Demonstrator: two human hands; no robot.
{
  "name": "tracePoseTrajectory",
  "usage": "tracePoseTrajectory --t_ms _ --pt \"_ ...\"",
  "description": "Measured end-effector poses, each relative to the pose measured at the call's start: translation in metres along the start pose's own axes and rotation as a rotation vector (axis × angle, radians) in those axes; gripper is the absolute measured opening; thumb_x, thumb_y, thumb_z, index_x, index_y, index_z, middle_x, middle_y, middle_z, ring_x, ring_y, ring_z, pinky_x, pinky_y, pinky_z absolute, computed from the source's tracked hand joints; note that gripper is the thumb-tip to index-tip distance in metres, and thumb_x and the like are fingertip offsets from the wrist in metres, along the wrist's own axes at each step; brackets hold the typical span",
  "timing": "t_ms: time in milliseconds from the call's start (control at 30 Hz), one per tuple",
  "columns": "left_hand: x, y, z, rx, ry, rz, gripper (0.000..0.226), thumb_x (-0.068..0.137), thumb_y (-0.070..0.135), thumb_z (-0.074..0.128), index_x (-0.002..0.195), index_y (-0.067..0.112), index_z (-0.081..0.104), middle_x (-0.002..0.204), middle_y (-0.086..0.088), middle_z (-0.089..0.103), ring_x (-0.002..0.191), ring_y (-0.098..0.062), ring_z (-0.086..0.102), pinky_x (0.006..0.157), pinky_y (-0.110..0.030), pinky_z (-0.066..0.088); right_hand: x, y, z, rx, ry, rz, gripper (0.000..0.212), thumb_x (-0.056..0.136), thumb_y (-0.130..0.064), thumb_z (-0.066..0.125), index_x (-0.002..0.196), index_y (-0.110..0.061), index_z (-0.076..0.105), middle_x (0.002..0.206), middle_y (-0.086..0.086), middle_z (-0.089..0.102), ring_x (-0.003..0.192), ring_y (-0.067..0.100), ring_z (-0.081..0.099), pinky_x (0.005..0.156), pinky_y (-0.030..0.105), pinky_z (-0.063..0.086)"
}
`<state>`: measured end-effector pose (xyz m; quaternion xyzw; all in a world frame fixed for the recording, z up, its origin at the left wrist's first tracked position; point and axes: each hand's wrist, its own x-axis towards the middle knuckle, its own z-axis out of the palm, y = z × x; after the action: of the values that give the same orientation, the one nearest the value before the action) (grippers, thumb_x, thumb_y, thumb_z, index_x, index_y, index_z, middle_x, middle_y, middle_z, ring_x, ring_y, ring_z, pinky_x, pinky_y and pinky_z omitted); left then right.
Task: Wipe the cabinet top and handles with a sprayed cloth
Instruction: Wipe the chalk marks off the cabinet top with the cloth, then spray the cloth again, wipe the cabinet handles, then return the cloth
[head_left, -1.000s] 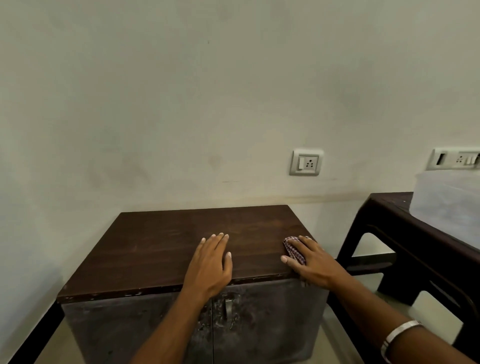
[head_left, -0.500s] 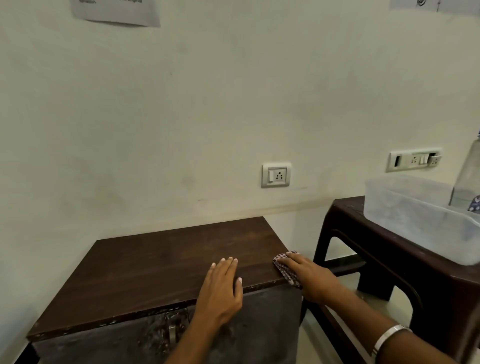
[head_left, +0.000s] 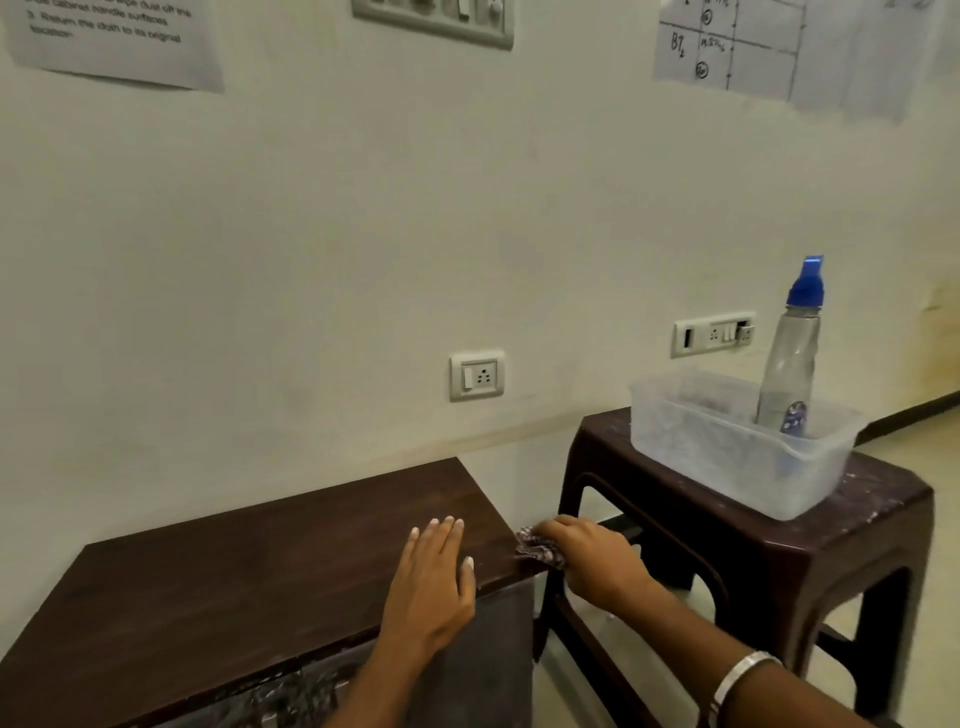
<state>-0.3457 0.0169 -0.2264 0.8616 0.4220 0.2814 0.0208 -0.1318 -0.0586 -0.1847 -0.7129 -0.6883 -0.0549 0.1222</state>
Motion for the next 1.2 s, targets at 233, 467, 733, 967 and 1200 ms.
tracePoseTrajectory --t_ms 233,467,733,967,1200 --pt "0.026 0.048 -0.001 -0.037 -0.004 0.061 0.073 0.085 0.048 0.012 0.146 0.015 0.035 0.152 -0.001 0.036 0.144 -0.014 0.023 0.119 -0.029 0.002 -0.026 0.024 -0.047 0.133 0.099 0.107 0.049 0.082 -0.016 0.059 0.126 -0.036 0.053 0.126 -0.009 0.059 0.112 0.02 0.059 0.082 0.038 0.054" --pt "0.041 0.108 -0.016 -0.034 0.005 0.159 0.071 0.087 0.045 0.013 0.148 0.015 0.031 0.153 -0.003 0.033 0.144 -0.017 0.023 0.116 -0.029 -0.002 -0.064 0.054 -0.09 0.449 0.227 0.229 0.054 0.073 -0.004 0.064 0.122 -0.026 0.06 0.113 -0.003 0.068 0.102 0.013 0.063 0.087 0.028 0.054" --pt "0.047 0.186 -0.027 -0.125 0.027 0.277 0.062 0.092 0.04 0.023 0.148 0.016 0.03 0.154 -0.002 0.031 0.144 -0.016 0.021 0.119 -0.03 0.001 -0.124 0.086 -0.134 0.642 0.347 0.329 0.048 0.07 -0.003 0.066 0.114 -0.023 0.063 0.103 -0.006 0.068 0.09 0.001 0.063 0.073 0.003 0.045" --pt "0.053 0.235 -0.025 -0.144 0.049 0.366 0.063 0.091 0.041 0.02 0.147 0.015 0.033 0.152 -0.001 0.034 0.144 -0.015 0.022 0.118 -0.029 0.001 -0.176 0.135 -0.153 0.708 0.504 0.544 0.047 0.069 0.001 0.065 0.112 -0.018 0.065 0.101 -0.001 0.069 0.083 0.005 0.064 0.063 0.012 0.052" --pt "0.061 0.256 -0.017 -0.177 0.042 0.403 0.065 0.09 0.042 0.019 0.148 0.015 0.031 0.154 -0.002 0.032 0.144 -0.014 0.021 0.116 -0.027 -0.003 -0.201 0.179 -0.169 0.797 0.639 0.721 0.044 0.077 0.003 0.061 0.117 -0.015 0.058 0.103 0.005 0.061 0.083 0.011 0.061 0.057 0.023 0.055"
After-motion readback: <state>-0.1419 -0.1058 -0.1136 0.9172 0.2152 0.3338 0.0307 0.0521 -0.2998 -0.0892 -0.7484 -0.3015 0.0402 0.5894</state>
